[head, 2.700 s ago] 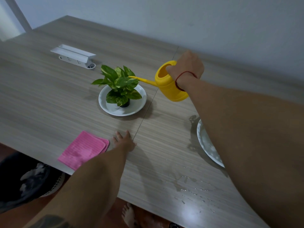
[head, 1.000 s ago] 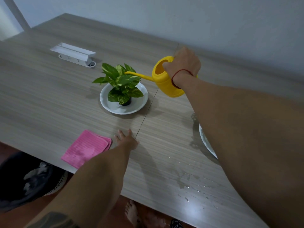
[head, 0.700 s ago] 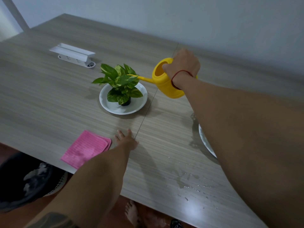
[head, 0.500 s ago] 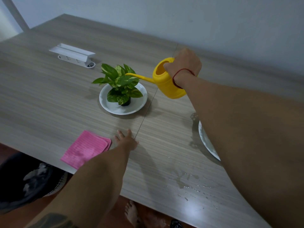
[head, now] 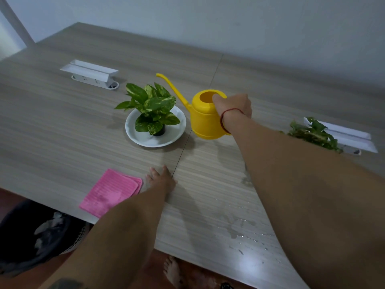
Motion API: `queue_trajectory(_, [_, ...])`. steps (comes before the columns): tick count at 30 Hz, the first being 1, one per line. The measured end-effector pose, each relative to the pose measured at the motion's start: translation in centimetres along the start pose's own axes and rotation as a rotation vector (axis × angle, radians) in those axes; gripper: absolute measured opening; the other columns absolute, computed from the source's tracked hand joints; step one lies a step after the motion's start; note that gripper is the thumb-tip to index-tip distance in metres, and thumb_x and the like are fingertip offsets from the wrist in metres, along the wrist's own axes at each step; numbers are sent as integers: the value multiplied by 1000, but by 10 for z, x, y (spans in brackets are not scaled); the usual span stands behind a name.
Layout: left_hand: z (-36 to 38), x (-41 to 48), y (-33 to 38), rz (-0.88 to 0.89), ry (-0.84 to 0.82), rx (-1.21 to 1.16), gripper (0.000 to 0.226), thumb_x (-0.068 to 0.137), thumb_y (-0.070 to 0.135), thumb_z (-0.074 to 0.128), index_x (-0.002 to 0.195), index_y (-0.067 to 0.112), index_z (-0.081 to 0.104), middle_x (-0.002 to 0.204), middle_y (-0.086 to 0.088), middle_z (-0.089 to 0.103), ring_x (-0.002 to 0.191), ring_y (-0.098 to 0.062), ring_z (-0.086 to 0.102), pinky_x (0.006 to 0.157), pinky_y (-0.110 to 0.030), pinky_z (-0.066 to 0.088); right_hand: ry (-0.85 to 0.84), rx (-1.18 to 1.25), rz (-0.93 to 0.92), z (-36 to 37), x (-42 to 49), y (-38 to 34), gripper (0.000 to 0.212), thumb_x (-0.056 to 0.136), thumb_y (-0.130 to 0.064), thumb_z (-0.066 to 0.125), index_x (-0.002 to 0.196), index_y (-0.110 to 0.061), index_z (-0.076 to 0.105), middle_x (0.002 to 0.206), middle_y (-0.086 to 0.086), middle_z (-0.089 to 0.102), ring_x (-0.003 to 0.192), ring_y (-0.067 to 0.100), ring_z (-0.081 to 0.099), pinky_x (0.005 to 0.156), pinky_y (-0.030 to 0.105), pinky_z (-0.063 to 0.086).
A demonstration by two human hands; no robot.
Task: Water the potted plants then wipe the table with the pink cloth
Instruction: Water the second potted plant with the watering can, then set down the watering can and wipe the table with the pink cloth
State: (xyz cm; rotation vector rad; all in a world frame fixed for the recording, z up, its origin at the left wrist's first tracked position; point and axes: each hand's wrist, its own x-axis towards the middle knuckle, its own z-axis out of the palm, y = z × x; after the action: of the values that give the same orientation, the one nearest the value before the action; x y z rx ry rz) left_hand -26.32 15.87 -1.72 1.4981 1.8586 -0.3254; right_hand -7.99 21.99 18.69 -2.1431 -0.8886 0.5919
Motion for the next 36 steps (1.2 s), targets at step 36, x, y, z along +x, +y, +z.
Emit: queue_trajectory(36, [252, -220, 233, 531, 118, 223, 70, 101, 48, 35, 158, 16, 11, 165, -15, -3, 153, -31, -1, 123, -47, 13, 432, 259, 421, -352, -73, 376, 45, 83, -50, 59, 106, -14, 72, 112, 8, 70, 104, 30, 63, 84, 32, 46])
